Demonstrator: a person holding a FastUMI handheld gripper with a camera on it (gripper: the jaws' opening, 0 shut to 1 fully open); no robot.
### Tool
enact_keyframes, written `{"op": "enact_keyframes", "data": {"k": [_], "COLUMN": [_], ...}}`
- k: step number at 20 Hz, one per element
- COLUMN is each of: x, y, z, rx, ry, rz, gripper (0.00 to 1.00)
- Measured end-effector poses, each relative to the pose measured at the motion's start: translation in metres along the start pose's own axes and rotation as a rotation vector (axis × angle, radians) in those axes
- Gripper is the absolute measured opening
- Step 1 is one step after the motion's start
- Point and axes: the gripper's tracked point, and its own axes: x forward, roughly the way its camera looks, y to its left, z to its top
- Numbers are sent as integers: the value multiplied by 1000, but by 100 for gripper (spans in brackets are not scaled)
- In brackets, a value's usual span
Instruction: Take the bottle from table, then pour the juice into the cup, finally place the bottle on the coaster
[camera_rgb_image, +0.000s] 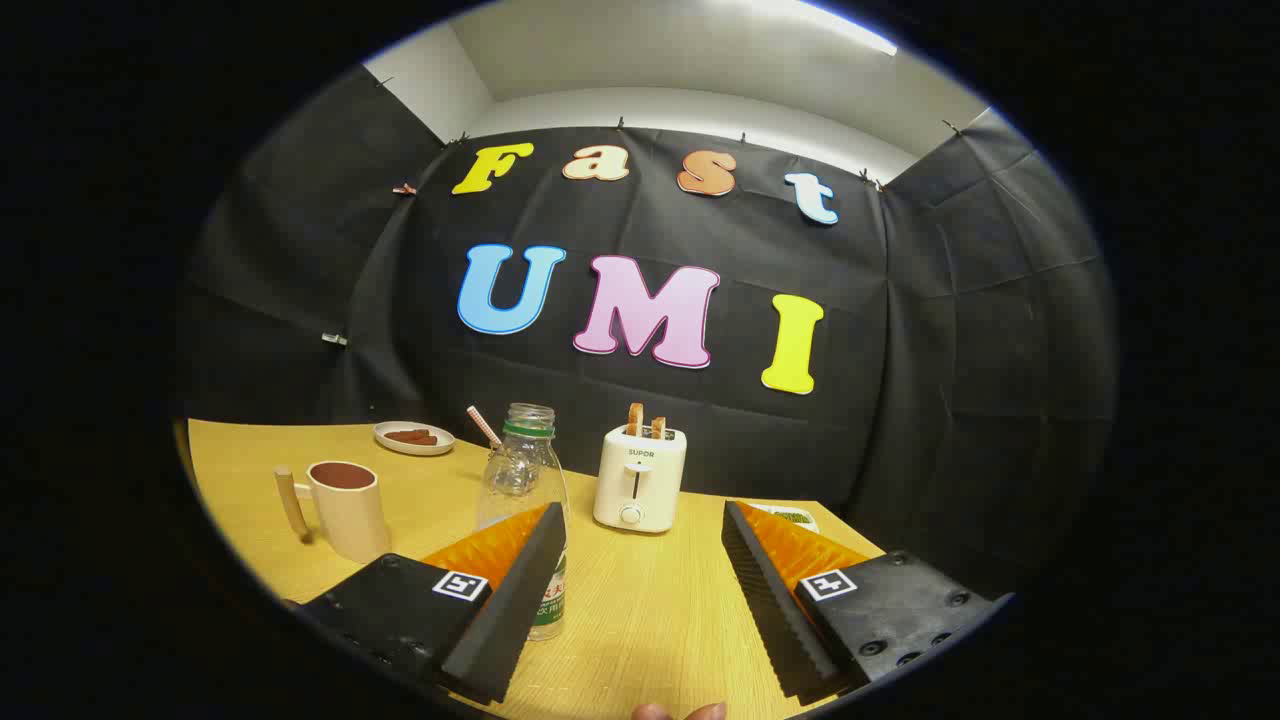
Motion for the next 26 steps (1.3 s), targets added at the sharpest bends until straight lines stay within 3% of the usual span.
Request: {"op": "enact_keyframes", "data": {"k": [16, 26], "x": [2, 14], "y": [13, 50], "z": [-11, -45], "rx": [29, 137], "ry": [12, 68], "rz": [38, 144], "gripper": [97, 97]}}
